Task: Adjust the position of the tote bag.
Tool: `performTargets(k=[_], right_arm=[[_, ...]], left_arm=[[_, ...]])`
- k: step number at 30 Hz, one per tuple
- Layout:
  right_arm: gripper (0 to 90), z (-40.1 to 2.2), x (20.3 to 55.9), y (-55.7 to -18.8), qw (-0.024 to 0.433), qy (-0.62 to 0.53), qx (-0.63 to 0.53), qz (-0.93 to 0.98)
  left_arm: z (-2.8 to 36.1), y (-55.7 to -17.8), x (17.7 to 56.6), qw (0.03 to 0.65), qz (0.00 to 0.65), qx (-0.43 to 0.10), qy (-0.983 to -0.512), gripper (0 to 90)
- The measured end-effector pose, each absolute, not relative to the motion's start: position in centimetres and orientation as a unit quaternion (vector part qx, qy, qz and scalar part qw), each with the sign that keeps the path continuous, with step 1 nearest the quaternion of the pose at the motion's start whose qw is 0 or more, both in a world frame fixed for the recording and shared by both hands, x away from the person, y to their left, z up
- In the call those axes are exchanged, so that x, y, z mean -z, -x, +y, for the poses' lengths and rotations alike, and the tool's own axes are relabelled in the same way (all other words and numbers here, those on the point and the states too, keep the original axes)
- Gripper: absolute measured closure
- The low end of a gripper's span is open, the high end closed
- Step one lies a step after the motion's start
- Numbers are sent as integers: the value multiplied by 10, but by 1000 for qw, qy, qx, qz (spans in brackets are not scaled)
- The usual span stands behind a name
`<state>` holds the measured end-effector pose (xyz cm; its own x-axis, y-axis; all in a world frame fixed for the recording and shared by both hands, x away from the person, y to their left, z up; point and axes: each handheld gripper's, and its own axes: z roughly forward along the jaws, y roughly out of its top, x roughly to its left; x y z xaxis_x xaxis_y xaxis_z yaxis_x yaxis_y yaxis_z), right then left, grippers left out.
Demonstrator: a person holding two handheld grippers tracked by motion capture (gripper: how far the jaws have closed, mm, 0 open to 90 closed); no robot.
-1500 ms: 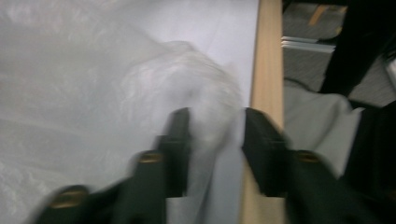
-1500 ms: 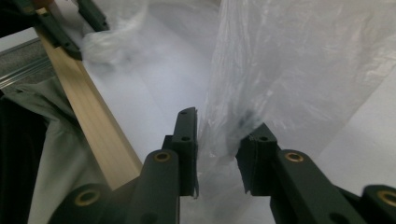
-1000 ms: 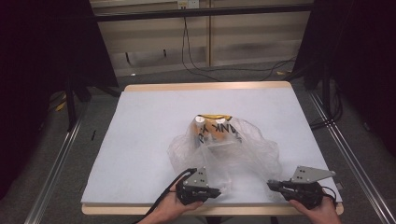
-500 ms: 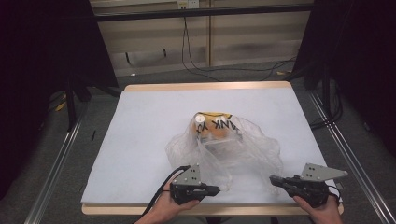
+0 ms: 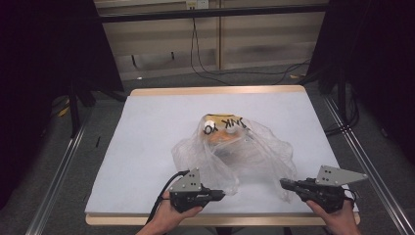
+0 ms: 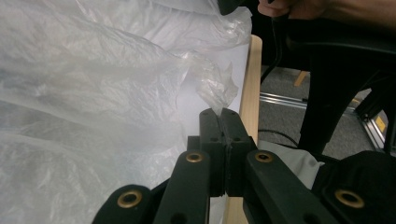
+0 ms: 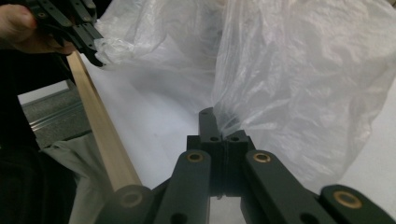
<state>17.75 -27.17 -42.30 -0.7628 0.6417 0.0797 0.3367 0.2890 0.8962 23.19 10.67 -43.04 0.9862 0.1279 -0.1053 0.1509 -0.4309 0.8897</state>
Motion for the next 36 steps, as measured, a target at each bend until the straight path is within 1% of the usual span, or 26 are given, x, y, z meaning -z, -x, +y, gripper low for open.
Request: performTargets(k=[5,10,12,13,14,16,22,25,27,29,32,36], right_arm=[[900,-272,408,-181,156,-303,-529,777],[900,-271,400,-182,152,-300,-538,773],[900,-271,393,-186,153,-295,-546,769],[900,-270,391,-187,155,-294,-546,769],[900,-269,387,-190,155,-290,-551,767],[900,-268,385,-192,153,-285,-554,767],[900,-255,366,-207,149,-255,-561,773],[900,-249,356,-214,157,-242,-568,771],[900,-248,354,-214,160,-242,-568,770],[900,-248,351,-217,160,-240,-574,766],[900,-249,346,-223,162,-243,-584,758],[900,-253,338,-226,166,-238,-596,749]], left_arm=[[114,-234,417,545,83,-1,-834,897],[116,-237,409,559,83,-4,-825,899],[117,-240,403,560,81,-12,-824,899],[119,-241,396,575,81,-11,-814,899],[119,-241,396,575,81,-11,-814,899],[122,-243,388,577,83,-28,-812,899],[125,-252,378,588,79,-33,-805,899],[134,-257,370,603,89,-42,-792,899],[137,-261,366,601,92,-39,-793,898],[144,-265,361,604,98,-56,-789,898],[151,-269,355,614,107,-63,-780,899],[155,-271,347,618,101,-74,-776,899]])
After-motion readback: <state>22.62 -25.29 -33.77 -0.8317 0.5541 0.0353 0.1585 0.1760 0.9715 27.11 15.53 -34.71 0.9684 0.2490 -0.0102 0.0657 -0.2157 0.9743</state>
